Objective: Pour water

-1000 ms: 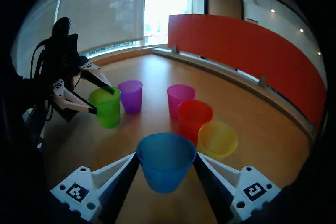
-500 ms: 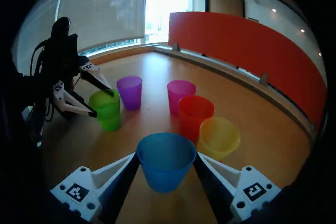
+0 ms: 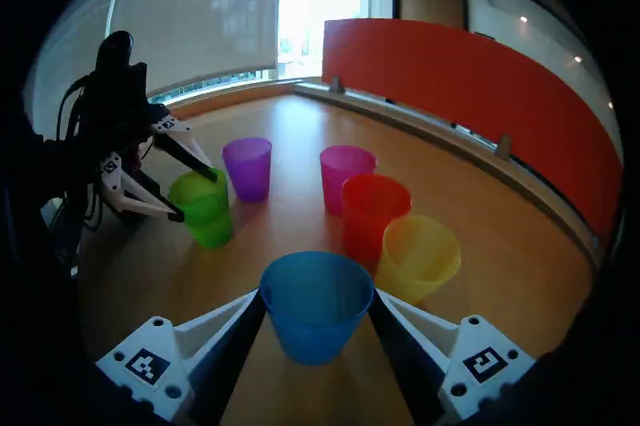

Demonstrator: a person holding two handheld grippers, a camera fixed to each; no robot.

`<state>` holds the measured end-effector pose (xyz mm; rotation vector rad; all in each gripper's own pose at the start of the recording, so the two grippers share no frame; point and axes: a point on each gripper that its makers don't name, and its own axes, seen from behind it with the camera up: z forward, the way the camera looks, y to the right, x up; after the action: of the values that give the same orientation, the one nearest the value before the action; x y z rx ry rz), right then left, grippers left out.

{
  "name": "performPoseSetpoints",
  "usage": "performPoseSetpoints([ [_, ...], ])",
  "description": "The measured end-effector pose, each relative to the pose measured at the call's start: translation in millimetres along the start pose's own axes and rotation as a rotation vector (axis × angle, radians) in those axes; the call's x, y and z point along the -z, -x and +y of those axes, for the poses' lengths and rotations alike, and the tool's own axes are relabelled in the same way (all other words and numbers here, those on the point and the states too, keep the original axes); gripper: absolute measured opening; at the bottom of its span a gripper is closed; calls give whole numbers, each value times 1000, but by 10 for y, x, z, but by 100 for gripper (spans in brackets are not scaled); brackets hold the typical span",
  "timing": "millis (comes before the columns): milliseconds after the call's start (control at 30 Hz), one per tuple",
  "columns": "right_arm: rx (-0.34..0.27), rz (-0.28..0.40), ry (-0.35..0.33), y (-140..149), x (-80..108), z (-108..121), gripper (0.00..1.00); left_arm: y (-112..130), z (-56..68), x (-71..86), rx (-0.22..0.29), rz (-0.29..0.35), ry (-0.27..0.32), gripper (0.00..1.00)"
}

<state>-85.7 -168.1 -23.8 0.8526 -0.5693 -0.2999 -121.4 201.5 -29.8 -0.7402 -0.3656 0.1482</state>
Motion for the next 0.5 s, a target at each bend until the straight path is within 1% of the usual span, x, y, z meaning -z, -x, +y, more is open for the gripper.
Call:
performPoseSetpoints([
  [300,29,2,8,44,47,-22,92,19,-2,19,2,-3,-7,89],
  [500,45,-7,14,112,91,-29,92,67,3,31,-2,-21,-9,88],
])
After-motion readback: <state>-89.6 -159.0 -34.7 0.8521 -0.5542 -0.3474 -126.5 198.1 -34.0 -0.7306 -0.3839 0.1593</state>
